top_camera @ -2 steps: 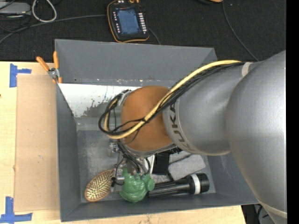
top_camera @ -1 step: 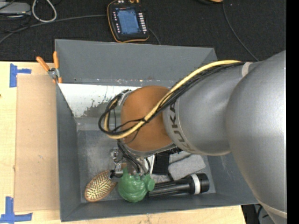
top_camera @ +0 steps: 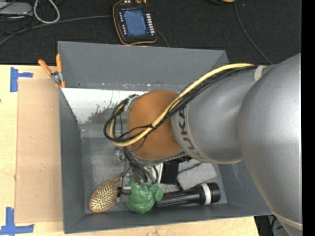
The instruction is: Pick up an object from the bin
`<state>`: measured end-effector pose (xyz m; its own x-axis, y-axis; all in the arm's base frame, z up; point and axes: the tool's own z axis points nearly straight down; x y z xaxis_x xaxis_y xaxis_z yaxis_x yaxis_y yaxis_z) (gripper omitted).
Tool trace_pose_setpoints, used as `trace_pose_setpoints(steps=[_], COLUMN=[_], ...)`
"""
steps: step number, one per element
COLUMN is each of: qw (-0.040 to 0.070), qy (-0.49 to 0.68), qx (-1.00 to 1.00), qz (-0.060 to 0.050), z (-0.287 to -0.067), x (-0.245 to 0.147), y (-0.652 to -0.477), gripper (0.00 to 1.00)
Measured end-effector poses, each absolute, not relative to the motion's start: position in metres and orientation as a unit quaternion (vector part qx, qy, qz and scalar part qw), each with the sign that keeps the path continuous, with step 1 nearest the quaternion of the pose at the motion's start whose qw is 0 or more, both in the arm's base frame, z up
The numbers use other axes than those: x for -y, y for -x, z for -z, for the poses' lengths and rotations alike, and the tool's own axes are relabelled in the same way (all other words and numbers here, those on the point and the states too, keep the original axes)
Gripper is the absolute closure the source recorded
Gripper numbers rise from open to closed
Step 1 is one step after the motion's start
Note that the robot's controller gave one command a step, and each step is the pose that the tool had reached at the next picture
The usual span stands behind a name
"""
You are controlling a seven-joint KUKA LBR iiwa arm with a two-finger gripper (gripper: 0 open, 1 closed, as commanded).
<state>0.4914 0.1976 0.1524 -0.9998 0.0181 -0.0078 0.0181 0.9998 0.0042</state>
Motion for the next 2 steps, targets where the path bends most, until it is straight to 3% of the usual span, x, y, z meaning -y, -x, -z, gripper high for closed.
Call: trace_pose_setpoints(steps=[1,2], qw=[0.004,0.004], qy=[-0.009,-0.009], qx=[-1.000,-1.000], qz=[-0.002,-0.002], z=[-0.1524,-0.1524], x=[-0.1976,-0.1976], y=[-0.4914,-0.4914], gripper=[1.00,1.00])
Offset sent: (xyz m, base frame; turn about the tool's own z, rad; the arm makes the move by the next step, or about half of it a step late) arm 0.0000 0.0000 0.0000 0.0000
